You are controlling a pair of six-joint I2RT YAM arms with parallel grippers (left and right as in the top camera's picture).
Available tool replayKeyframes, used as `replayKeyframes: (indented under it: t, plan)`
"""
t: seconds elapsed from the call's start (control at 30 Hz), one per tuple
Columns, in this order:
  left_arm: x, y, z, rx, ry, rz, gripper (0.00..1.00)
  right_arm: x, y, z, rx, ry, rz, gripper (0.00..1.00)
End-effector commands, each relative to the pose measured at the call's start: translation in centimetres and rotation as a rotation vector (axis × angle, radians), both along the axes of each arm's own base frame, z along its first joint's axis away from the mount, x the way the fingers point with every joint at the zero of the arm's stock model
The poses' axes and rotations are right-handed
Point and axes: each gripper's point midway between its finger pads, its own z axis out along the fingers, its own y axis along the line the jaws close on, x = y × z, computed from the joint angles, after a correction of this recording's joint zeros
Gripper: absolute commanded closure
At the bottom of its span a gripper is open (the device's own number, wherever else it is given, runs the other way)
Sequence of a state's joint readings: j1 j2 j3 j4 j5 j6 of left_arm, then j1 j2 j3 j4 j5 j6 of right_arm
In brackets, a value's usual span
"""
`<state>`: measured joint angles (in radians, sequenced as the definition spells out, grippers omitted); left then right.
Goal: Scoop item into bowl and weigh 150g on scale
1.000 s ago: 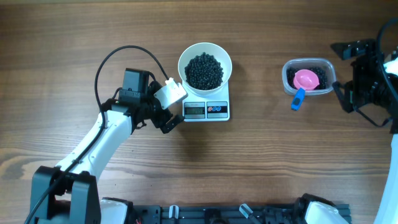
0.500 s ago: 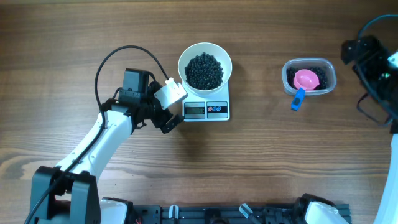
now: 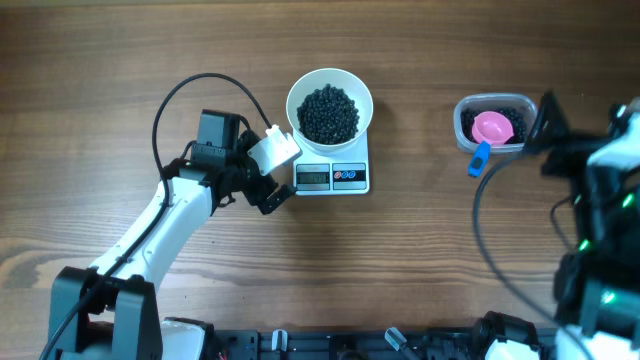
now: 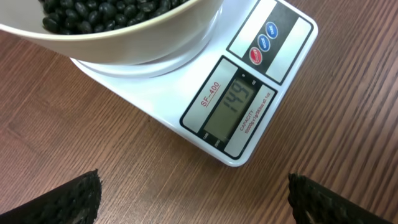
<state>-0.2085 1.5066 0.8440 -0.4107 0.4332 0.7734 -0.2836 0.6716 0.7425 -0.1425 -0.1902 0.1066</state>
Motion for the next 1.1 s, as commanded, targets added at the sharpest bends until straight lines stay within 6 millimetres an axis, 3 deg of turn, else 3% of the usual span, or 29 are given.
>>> replayKeyframes:
  t: [0.0, 0.1, 0.27, 0.7, 0.9, 1.07]
  plan:
    - [-0.2, 0.1, -0.4, -0.004, 0.009, -0.006, 0.00, -2.0, 0.5, -2.7, -0.050, -0.079, -0.011, 0.00]
    - [-0.2, 0.1, -0.4, -0.005, 0.009, -0.006, 0.00, -3.9, 1.1, -4.8, -0.080, -0.171, -0.008, 0.00]
    - [-0.2, 0.1, -0.4, -0.005, 0.009, -0.006, 0.00, -5.2, 2.5, -7.5, -0.140, -0.226, 0.030, 0.00]
    - [-0.2, 0.1, -0.4, -0.004, 0.010, -0.006, 0.00, -4.4, 5.2, -14.4, -0.104, -0.141, 0.130, 0.00]
    - [-0.2, 0.1, -0.4, -0.004, 0.010, -0.006, 0.00, -4.6, 5.5, -16.1, -0.097, -0.075, 0.142, 0.00]
    - [-0.2, 0.1, -0.4, -0.005, 0.010, -0.006, 0.00, -4.6, 5.4, -16.1, -0.093, -0.075, 0.138, 0.00]
